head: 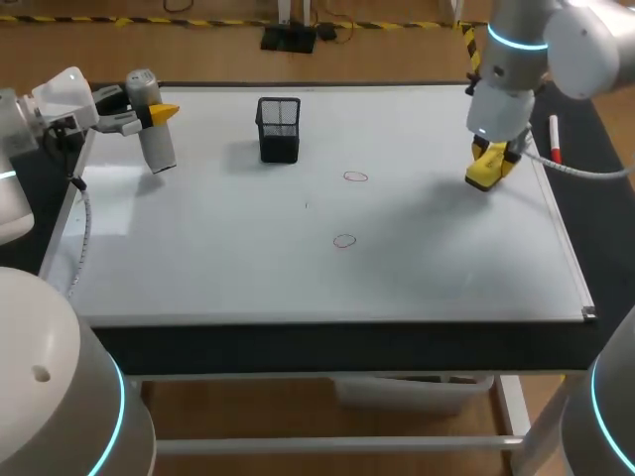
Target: Pick up the inspection probe, press it on each red-marked spot on the whiteboard one by one, put down the probe, pick up the eraser, and wipe off all the red marks.
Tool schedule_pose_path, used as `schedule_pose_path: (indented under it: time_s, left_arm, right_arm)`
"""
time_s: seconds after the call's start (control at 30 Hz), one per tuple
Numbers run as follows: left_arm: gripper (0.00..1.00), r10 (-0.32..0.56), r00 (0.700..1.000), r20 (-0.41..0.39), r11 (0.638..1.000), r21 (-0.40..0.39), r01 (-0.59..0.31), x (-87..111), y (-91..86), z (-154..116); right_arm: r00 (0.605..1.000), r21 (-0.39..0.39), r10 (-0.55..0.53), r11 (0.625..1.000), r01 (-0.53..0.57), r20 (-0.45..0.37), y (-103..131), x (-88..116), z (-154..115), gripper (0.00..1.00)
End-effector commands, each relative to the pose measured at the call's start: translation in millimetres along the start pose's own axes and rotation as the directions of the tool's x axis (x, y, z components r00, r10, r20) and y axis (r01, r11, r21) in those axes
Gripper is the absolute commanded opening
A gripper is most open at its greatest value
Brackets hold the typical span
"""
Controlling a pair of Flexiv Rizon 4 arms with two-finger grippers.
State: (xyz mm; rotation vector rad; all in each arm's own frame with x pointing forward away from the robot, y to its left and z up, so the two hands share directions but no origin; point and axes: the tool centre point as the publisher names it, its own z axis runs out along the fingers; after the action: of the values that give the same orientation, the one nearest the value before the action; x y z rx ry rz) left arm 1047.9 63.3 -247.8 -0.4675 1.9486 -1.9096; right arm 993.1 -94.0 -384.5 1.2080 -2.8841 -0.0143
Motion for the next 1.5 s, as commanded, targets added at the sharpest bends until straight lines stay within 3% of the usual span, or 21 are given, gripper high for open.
schedule_pose_path:
  time_s: [0.03, 0.37, 0.8, 1.1, 1.5]
  left_arm:
    - [0.0, 0.001, 1.0, 0.003, 1.0, 0.0, -0.001, 0.8, -1.0, 0]
    - [0.0, 0.001, 1.0, 0.003, 1.0, 0.0, -0.001, 0.8, -1.0, 0]
    - [0.0, 0.024, 0.989, -0.148, 1.0, 0.005, -0.023, 76.3, 5.9, 25]
    - [0.0, 0.027, 0.969, -0.247, 0.999, 0.039, -0.018, 131.7, 3.6, 67]
    - [0.0, 0.002, 0.946, -0.323, 0.999, 0.047, 0.014, 170.3, 4.7, 133]
  right_arm:
    - [1.0, 0.004, -0.003, 1.0, 0.003, 0.002, 0, 3, -2, 0.0]
    - [1.0, 0.004, -0.003, 1.0, 0.003, 0.002, 0, 3, -2, 0.0]
    - [1.0, 0.004, -0.003, 1.0, 0.003, 0.002, 0, 3, -2, 0.0]
    - [1.0, 0.004, -0.003, 1.0, 0.003, 0.002, 0, 3, -2, 0.0]
    - [1.0, 0.004, -0.003, 1.0, 0.003, 0.002, 0, 3, -2, 0.0]
